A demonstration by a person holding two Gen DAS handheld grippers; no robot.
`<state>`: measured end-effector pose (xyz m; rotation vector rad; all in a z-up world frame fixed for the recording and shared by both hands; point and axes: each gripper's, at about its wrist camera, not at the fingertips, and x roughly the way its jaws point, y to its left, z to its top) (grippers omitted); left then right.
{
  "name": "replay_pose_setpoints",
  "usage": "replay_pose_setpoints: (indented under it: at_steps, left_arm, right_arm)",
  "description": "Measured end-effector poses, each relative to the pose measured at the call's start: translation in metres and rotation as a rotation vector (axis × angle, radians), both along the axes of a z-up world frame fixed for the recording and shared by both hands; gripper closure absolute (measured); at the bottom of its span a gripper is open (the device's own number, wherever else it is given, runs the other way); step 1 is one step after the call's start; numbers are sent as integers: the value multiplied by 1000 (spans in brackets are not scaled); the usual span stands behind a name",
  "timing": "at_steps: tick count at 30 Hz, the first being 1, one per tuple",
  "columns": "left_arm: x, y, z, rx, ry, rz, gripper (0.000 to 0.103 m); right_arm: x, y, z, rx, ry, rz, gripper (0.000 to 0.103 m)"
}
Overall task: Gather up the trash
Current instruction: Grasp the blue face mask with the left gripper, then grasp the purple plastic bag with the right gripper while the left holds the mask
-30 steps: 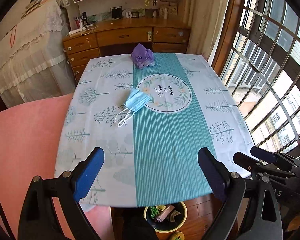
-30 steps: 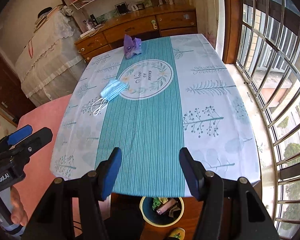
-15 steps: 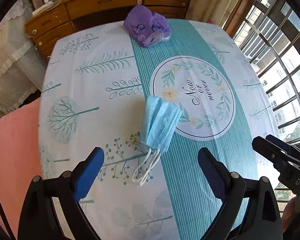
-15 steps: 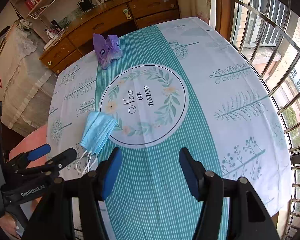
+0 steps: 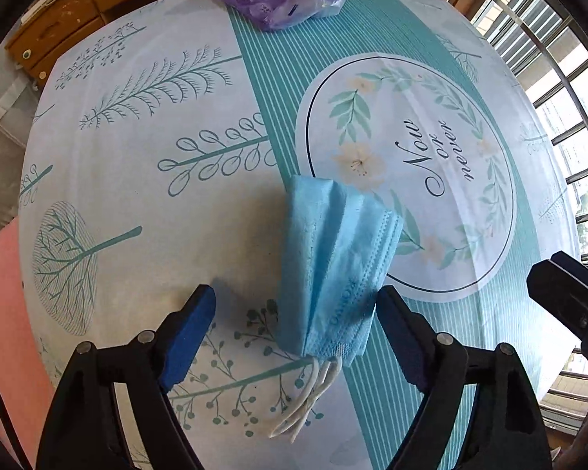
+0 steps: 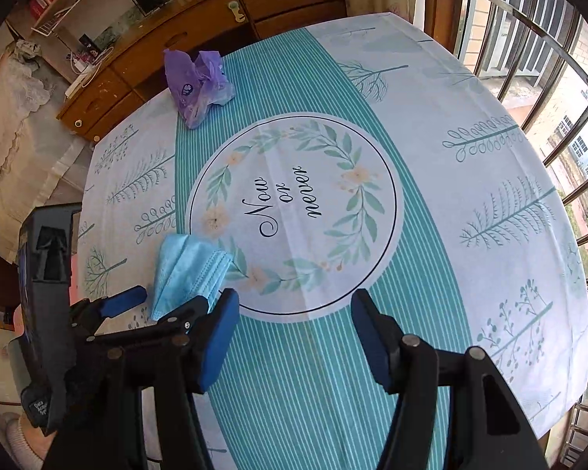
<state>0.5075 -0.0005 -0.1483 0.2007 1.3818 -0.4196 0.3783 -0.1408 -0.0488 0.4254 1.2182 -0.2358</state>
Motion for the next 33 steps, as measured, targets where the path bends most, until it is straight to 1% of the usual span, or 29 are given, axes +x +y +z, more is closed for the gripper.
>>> replay_pose_setpoints:
  at_steps: [4,8,10,12,13,14,15,18,19,24,29,31,32,33]
  left_arm:
    - [2,-8,-2,18,-20,-34,23]
    - [4,-17,0,55,-59,-62,36]
    - [4,-19,2,50,-65,-72,45]
    - [4,-19,6,43,-73,-81,70]
    - [6,-19,6,37,-70,-86,76]
    - [7,-19,8,29,-64,-88,86]
    - [9,-11,11,15,-52,-87,91]
    - [20,-2,13,-31,-6,-59,94]
    - [22,2,14,-39,-1,-46,95]
    - [48,26,30,-61,-32,27,95]
    - [85,49,49,-75,-72,105,95]
    - [99,57,54,-75,-90,132,95]
    - [106,60,57,-75,-99,146,95]
    - [112,64,59,-76,-106,159,95]
  right_arm:
    - [1,1,-1,-3,5,-5,43]
    - [3,1,-3,1,10,-12,43]
    - [4,2,-4,-1,14,-10,43]
    - [6,3,-6,1,20,-3,43]
    - [7,4,-7,1,22,1,43]
    - [9,5,-7,0,24,6,43]
    - [10,6,-8,-1,25,12,43]
    - [19,9,-8,-5,20,33,43]
    - [22,10,-7,-7,17,42,43]
    - [53,16,-4,-26,-9,106,43]
    - [101,19,3,-52,-61,174,43]
    - [124,19,4,-64,-80,197,38]
    - [135,20,6,-74,-94,205,31]
    - [147,21,7,-85,-110,216,28]
